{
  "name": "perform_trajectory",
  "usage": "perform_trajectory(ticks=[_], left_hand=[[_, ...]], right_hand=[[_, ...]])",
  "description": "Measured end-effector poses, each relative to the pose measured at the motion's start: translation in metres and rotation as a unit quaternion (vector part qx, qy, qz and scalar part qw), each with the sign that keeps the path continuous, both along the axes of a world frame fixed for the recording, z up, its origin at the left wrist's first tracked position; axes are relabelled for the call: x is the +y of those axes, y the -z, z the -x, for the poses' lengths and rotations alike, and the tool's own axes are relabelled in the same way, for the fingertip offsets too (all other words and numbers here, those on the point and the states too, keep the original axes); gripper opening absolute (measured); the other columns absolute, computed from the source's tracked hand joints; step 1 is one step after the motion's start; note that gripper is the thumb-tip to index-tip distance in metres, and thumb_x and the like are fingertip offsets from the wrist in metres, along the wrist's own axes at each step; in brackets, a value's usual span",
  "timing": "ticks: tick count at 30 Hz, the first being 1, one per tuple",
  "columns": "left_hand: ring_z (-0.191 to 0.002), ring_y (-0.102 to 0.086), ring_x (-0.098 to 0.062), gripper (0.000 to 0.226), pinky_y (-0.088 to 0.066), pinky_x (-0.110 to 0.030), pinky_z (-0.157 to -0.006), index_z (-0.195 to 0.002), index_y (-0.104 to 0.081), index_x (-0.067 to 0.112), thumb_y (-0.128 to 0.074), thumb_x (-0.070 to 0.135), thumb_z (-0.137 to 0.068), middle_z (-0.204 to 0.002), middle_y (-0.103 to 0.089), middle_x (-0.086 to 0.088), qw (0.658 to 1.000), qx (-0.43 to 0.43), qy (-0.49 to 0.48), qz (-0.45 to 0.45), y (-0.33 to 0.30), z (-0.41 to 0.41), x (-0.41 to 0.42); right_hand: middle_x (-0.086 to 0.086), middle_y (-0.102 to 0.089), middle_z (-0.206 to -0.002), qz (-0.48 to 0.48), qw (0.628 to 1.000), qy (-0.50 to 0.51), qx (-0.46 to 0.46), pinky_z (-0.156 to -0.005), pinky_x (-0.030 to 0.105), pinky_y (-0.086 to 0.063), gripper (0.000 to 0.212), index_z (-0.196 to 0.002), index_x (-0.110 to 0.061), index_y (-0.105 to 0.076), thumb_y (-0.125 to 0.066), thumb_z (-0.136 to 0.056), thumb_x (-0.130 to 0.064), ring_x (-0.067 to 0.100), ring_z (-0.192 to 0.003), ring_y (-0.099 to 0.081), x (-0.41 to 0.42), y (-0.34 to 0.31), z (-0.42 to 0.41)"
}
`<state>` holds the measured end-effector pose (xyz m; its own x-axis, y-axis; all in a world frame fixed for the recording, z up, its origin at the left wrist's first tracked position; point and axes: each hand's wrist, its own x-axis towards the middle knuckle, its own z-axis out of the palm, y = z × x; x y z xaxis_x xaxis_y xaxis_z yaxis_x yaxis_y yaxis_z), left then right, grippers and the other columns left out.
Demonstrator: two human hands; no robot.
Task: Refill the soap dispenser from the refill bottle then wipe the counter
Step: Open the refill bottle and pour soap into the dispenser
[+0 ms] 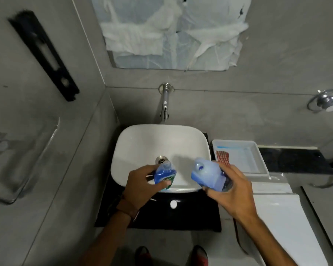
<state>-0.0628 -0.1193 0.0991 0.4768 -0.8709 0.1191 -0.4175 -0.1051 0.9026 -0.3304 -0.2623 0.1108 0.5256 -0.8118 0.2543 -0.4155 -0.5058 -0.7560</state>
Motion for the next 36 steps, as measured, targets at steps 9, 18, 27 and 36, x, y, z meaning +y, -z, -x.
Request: perform_trajectory(ticks=[9,18,27,36], left_hand=[[-0.089,-0.071,-0.001,0.050,-0.055,-0.011,-0.075,-0.110,-0.068,0.040,-0.086,0.045,-0.064,-0.093,-0.072,0.032,0.995,-0.045,0.053,0.068,-0.079,-0.009,-0.041],[-0.088,-0.070,-0.004,0.045,-0.054,-0.009,-0.073,-0.108,-0.074,0.027,-0.084,0.046,-0.068,-0.092,-0.072,0.020,0.992,-0.074,0.055,0.086,-0.094,-0.007,-0.052],[-0.091,-0.067,0.003,0.054,-0.051,-0.004,-0.073,-0.112,-0.073,0.024,-0.076,0.059,-0.070,-0.095,-0.069,0.020,0.992,-0.077,0.058,0.082,-0.097,-0.006,-0.056],[-0.088,-0.064,0.012,0.057,-0.048,0.000,-0.071,-0.112,-0.073,0.023,-0.074,0.062,-0.070,-0.094,-0.065,0.027,0.992,-0.083,0.051,0.078,-0.097,-0.005,-0.058]], right_hand=[[-0.004,-0.068,-0.118,0.224,0.971,-0.009,0.089,-0.078,0.036,-0.056,0.079,-0.133,-0.033,-0.066,-0.091,-0.059,-0.025,0.025,-0.107,-0.066,-0.040,-0.127,-0.048],[0.003,-0.068,-0.118,0.353,0.921,-0.014,0.161,-0.074,0.037,-0.052,0.082,-0.136,-0.026,-0.064,-0.094,-0.060,-0.028,0.030,-0.103,-0.063,-0.056,-0.153,-0.055],[0.005,-0.067,-0.120,0.392,0.903,0.002,0.173,-0.076,0.040,-0.052,0.077,-0.135,-0.024,-0.064,-0.093,-0.063,-0.029,0.029,-0.104,-0.059,-0.059,-0.154,-0.056],[0.009,-0.067,-0.122,0.406,0.898,0.004,0.168,-0.080,0.045,-0.054,0.074,-0.136,-0.021,-0.063,-0.092,-0.068,-0.029,0.032,-0.106,-0.061,-0.062,-0.155,-0.057]])
